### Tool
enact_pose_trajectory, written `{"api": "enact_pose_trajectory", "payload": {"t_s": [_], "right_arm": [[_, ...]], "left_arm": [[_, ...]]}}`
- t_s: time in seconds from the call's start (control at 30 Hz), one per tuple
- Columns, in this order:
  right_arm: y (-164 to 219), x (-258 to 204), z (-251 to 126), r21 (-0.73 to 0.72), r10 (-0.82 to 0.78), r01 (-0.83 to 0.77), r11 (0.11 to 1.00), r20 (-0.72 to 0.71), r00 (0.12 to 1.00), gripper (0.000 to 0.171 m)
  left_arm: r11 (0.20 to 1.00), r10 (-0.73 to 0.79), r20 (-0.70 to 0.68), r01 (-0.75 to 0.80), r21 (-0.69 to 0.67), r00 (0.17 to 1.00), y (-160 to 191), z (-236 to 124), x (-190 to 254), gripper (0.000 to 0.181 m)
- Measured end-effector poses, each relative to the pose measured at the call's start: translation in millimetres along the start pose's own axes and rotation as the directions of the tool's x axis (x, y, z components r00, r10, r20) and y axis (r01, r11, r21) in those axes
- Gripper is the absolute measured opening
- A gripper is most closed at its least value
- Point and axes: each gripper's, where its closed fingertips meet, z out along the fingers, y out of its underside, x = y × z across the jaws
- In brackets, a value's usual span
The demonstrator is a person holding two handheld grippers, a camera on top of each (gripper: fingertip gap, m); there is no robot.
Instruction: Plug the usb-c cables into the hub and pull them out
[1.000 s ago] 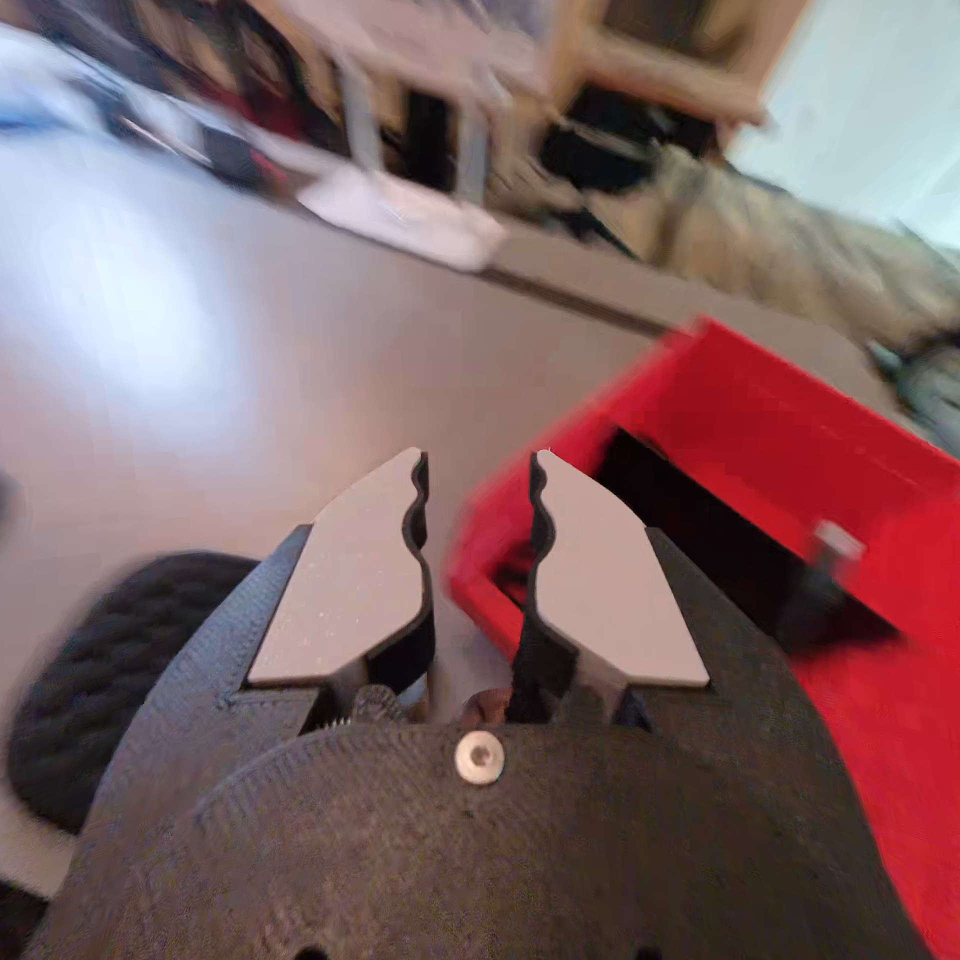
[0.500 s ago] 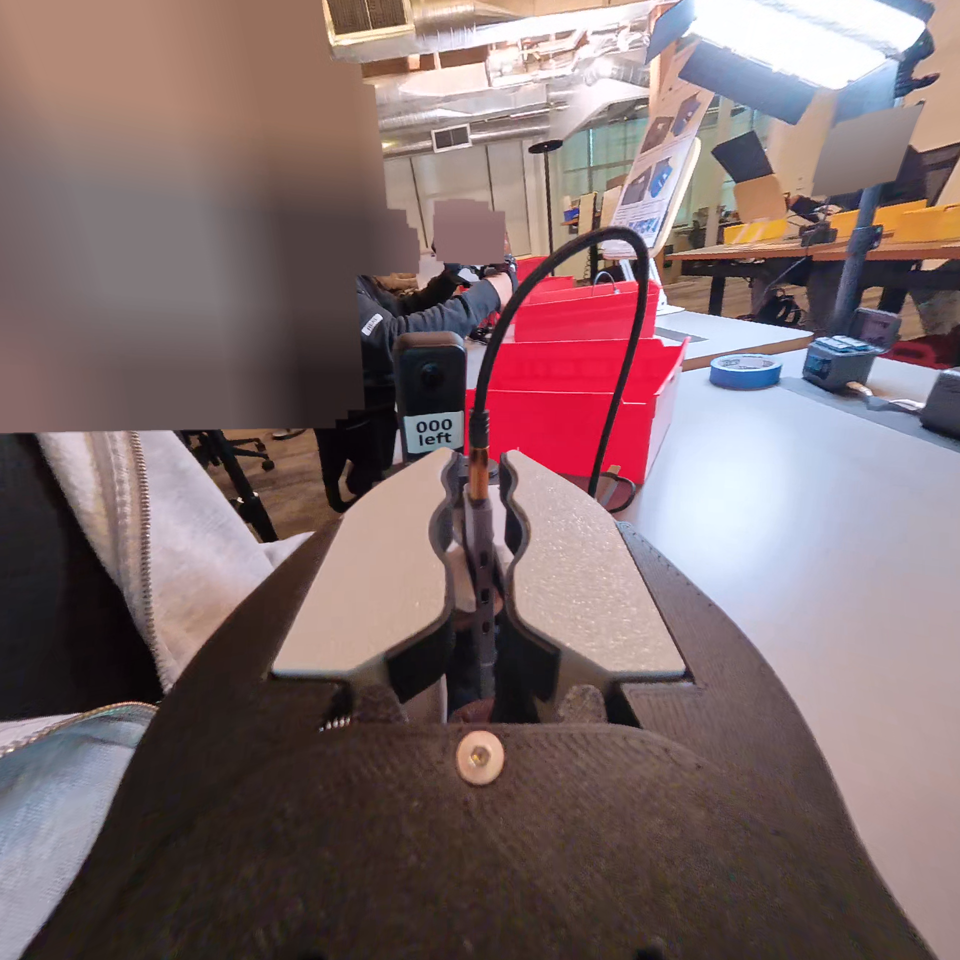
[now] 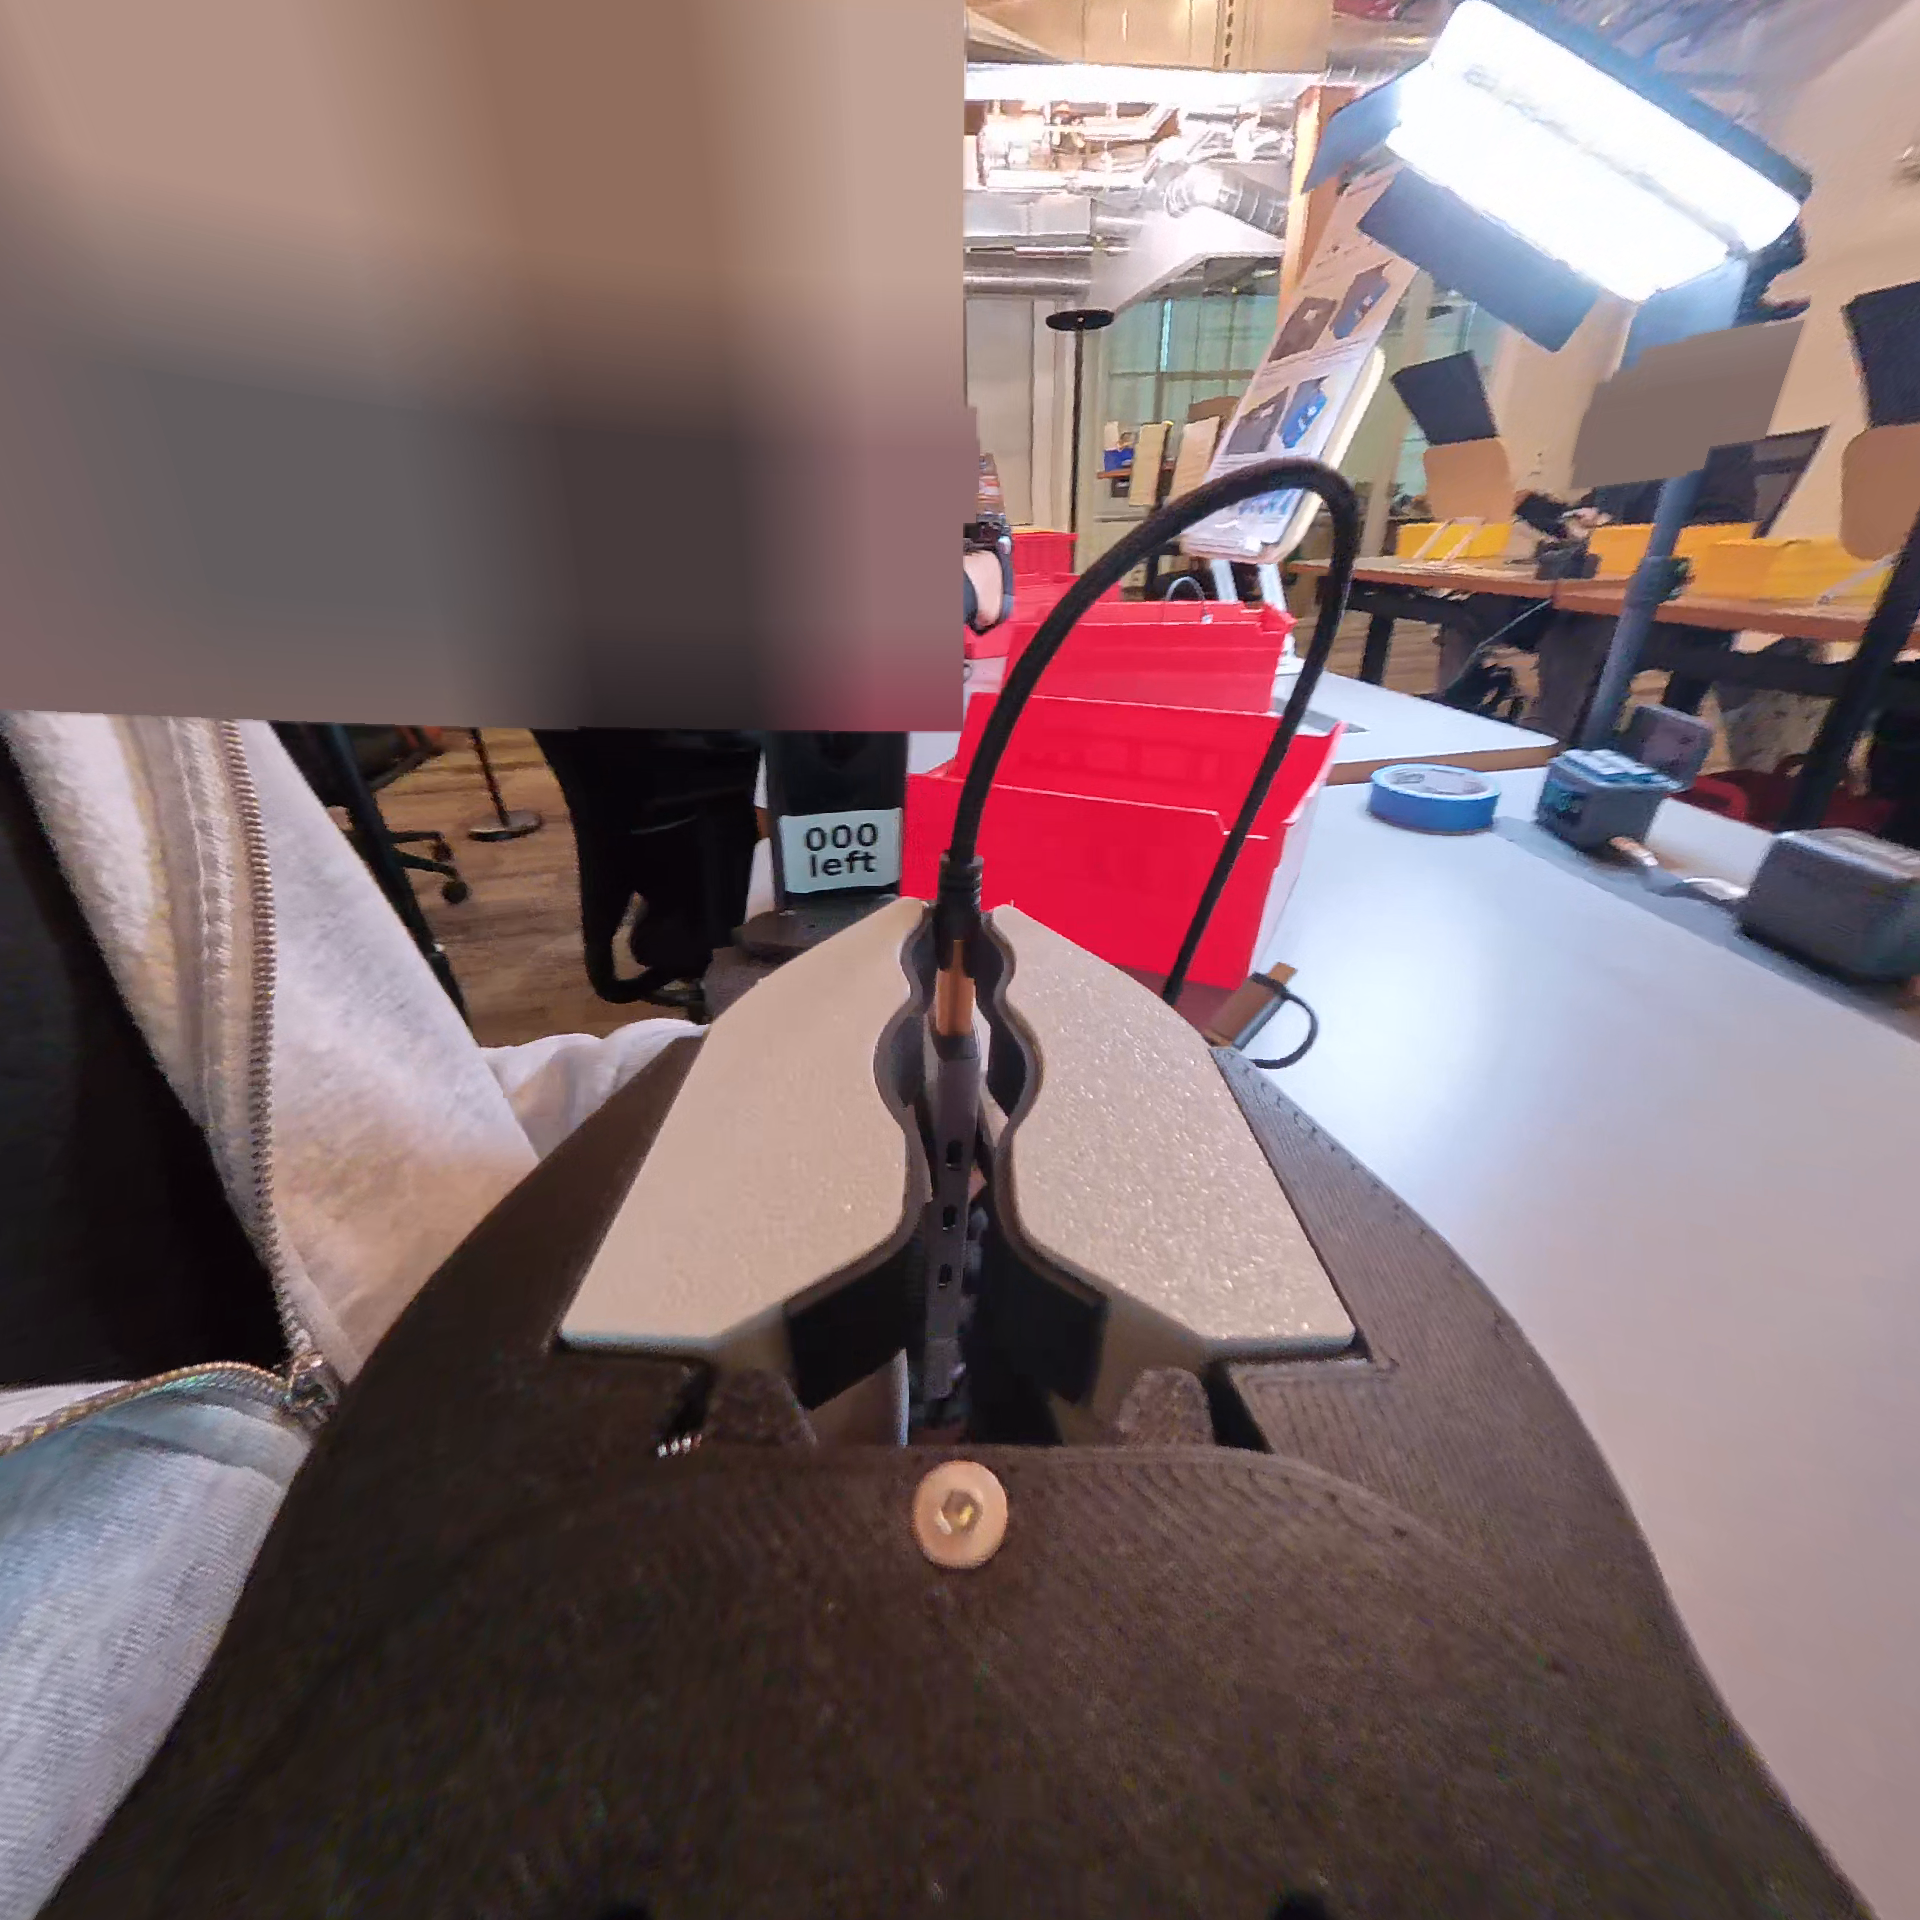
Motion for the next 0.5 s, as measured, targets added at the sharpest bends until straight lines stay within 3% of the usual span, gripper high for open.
{"api": "enact_pose_trajectory", "payload": {"t_s": [0.5], "right_arm": [[-13,9,-4,0.073,0.031,-0.024,0.997,-0.104,0.994,0.006]], "left_arm": [[0.999,-0.038,-0.009,0.039,0.037,0.999,-5,-3,-1,0.011]]}}
